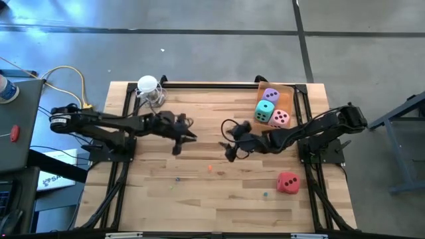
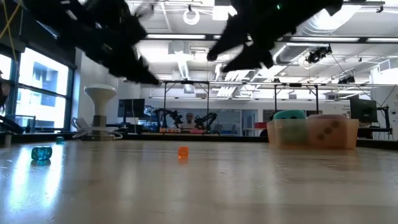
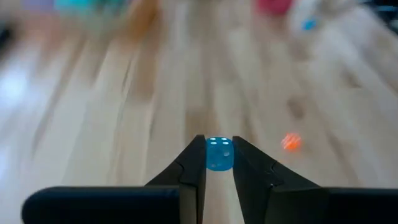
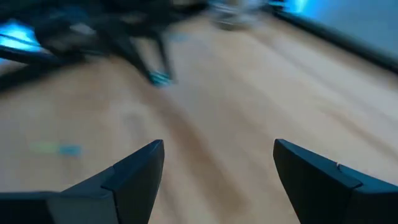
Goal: Pick & Place Dice
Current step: Put the light blue small die into the orange bin
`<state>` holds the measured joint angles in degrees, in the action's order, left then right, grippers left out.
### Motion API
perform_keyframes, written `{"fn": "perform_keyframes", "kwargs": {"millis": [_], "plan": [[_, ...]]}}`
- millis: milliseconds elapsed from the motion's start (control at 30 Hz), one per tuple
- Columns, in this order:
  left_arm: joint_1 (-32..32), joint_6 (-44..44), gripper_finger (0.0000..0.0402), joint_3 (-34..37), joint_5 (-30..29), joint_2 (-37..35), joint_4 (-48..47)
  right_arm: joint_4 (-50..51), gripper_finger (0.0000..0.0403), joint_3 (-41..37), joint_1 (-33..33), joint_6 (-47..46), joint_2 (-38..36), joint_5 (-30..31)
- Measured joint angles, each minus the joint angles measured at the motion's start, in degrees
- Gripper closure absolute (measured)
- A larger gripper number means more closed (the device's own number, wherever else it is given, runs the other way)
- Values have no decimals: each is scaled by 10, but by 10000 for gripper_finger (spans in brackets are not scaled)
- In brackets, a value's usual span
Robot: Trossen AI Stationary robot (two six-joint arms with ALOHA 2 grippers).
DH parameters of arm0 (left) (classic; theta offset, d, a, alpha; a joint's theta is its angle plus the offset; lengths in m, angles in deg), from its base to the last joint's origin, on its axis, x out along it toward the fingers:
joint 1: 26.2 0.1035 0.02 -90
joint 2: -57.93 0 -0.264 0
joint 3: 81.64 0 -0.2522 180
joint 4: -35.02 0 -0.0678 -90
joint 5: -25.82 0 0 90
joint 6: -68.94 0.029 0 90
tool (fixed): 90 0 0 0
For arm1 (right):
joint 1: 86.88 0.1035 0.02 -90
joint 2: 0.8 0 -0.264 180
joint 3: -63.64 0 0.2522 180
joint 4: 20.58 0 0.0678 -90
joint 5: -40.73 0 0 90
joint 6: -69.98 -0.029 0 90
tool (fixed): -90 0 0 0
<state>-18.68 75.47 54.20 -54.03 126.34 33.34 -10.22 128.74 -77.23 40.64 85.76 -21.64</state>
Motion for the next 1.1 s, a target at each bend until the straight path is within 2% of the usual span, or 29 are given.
{"fn": "perform_keyframes", "kwargs": {"millis": [100,233,367,433,600,733,833,1100], "plan": [[-48,75,348,0,-20,0,66,-63,109,0,-7,11,0,-80],[-101,130,348,0,-97,0,128,-109,109,0,-18,9,0,-139],[-136,165,348,0,-172,0,177,-156,109,0,-22,11,11,-143],[-147,180,348,0,-189,0,202,-180,109,1,-22,11,21,-142],[-161,198,348,0,-193,0,230,-241,109,2,-22,25,45,-148],[-161,198,348,0,-193,0,235,-302,109,2,-30,25,56,-218],[-160,198,348,0,-192,0,248,-322,109,0,-32,13,59,-244],[-157,200,348,0,-162,2,292,-343,109,0,-52,-24,58,-251]]}}
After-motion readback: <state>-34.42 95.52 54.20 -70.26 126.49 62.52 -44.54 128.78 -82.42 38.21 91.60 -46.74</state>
